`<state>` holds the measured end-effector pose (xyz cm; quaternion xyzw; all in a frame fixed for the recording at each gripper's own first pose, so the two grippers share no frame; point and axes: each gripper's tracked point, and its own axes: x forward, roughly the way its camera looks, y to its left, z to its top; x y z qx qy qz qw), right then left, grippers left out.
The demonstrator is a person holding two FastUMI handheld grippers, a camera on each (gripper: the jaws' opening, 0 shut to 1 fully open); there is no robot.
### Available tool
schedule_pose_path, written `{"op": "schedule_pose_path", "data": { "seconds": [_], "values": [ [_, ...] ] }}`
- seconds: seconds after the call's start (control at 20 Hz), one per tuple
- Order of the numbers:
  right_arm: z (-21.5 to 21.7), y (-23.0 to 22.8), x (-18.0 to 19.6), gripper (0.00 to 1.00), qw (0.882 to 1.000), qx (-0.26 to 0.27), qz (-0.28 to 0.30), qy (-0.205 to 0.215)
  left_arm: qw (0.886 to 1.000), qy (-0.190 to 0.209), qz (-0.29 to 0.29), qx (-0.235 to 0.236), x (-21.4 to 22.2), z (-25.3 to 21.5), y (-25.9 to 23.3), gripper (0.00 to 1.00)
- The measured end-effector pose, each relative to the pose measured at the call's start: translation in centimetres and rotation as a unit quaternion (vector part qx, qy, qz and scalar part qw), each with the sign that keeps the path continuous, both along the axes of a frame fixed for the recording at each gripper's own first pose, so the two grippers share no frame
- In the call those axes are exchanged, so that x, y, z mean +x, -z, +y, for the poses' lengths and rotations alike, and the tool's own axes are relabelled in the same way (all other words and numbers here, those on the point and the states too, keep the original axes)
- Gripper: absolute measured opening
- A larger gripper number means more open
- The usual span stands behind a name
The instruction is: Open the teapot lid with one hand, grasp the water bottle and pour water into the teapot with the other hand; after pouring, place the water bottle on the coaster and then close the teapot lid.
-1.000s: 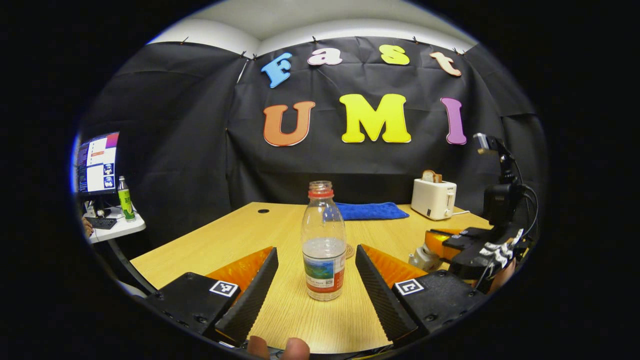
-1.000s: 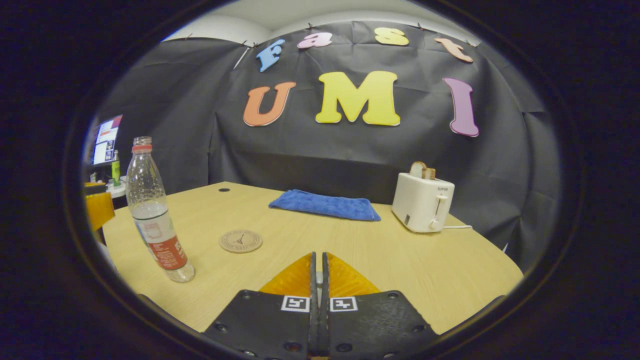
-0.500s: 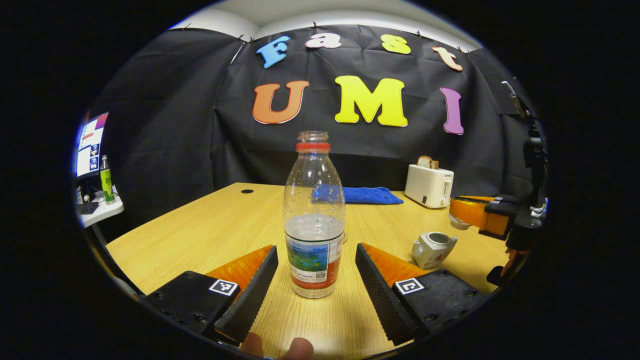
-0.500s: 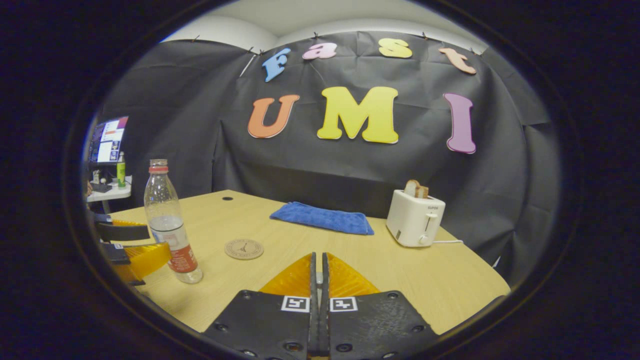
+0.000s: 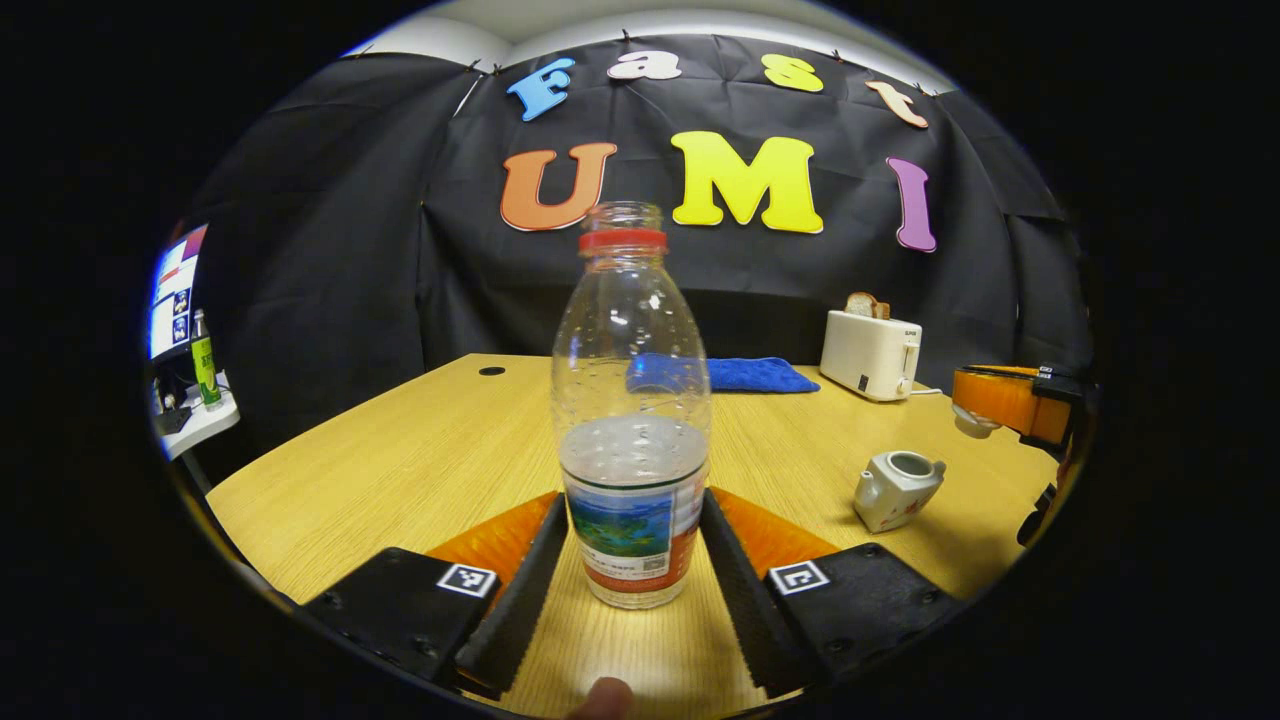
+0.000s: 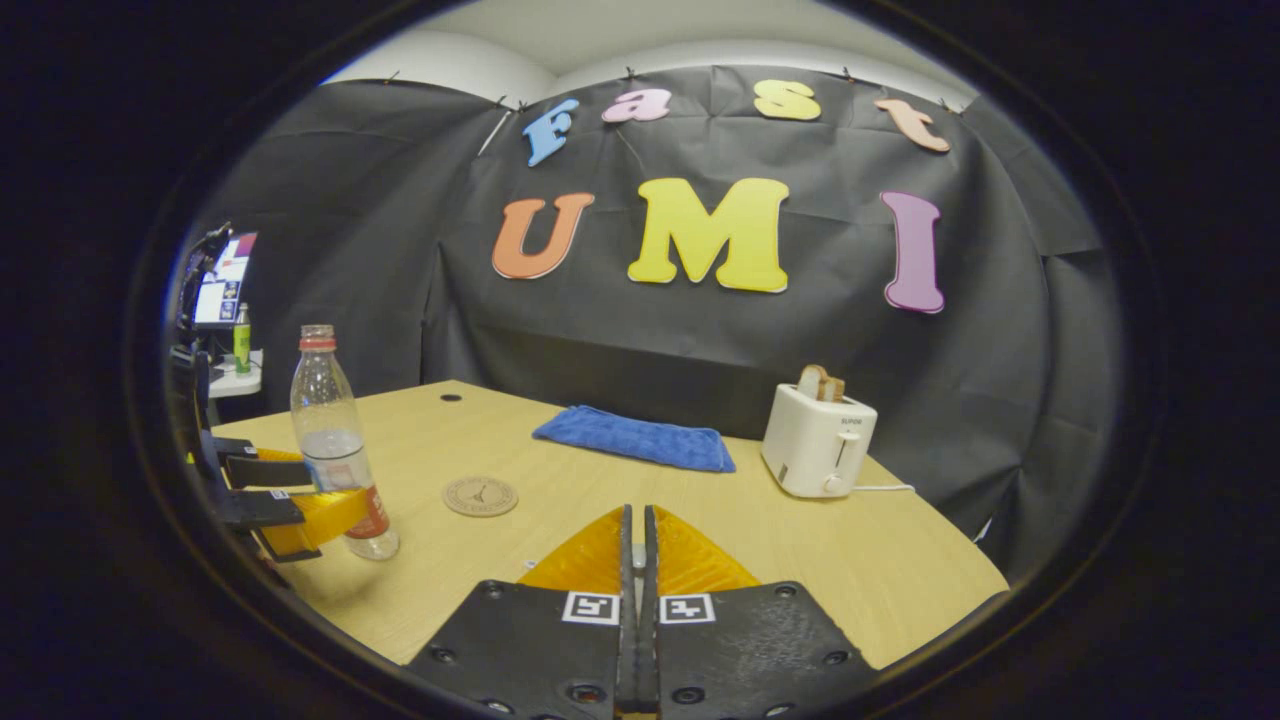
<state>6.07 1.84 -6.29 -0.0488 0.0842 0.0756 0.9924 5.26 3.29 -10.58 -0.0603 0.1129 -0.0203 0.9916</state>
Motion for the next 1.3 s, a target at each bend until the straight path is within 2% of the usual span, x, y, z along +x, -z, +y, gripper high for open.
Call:
{"op": "schedule_pose_path", "data": {
  "seconds": [0.05,0.25,0.4,0.55,0.65,0.75,0.85,0.95,1.05,1.15,1.3],
  "values": [
    [-0.1,0.0,0.0,0.00,1.000,0.001,0.001,-0.001,1.000,0.001,0.006,0.005,-0.1,-0.1,0.0,0.80],
    [-1.1,-0.3,-0.1,0.00,1.000,0.015,0.006,-0.002,0.998,0.005,0.026,0.049,-0.3,-0.4,-0.3,0.79],
    [-2.1,-1.0,-0.4,0.00,1.000,0.019,0.001,-0.005,0.995,0.009,0.012,0.102,0.1,-0.8,-2.2,0.78],
    [-3.6,-1.5,-0.7,0.00,1.000,0.018,-0.004,-0.003,0.984,0.027,0.000,0.177,0.8,-1.5,-3.2,0.77],
    [-4.6,-1.7,-1.1,0.00,1.000,0.018,-0.006,-0.001,0.971,0.024,-0.009,0.239,1.4,-1.1,-3.9,0.77],
    [-5.2,-1.4,-1.5,0.00,1.000,0.019,0.001,-0.002,0.953,0.024,-0.015,0.302,1.8,-0.9,-4.8,0.76],
    [-6.1,-1.3,-1.9,0.00,1.000,0.017,0.003,0.000,0.929,0.029,-0.020,0.368,2.1,-0.9,-5.4,0.76],
    [-6.8,-1.3,-2.2,0.00,1.000,0.018,0.003,0.002,0.898,0.027,-0.030,0.439,2.6,-0.2,-6.6,0.75],
    [-7.5,-1.3,-2.6,0.00,1.000,0.020,0.003,0.005,0.860,0.024,-0.037,0.508,3.1,0.3,-7.6,0.75],
    [-8.1,-1.3,-2.8,0.00,1.000,0.021,0.003,0.007,0.829,0.029,-0.040,0.557,3.4,0.0,-7.7,0.75],
    [-9.2,-1.1,-3.3,0.00,1.000,0.021,0.001,0.012,0.802,0.052,-0.042,0.593,3.4,-0.8,-7.0,0.75]
  ]
}}
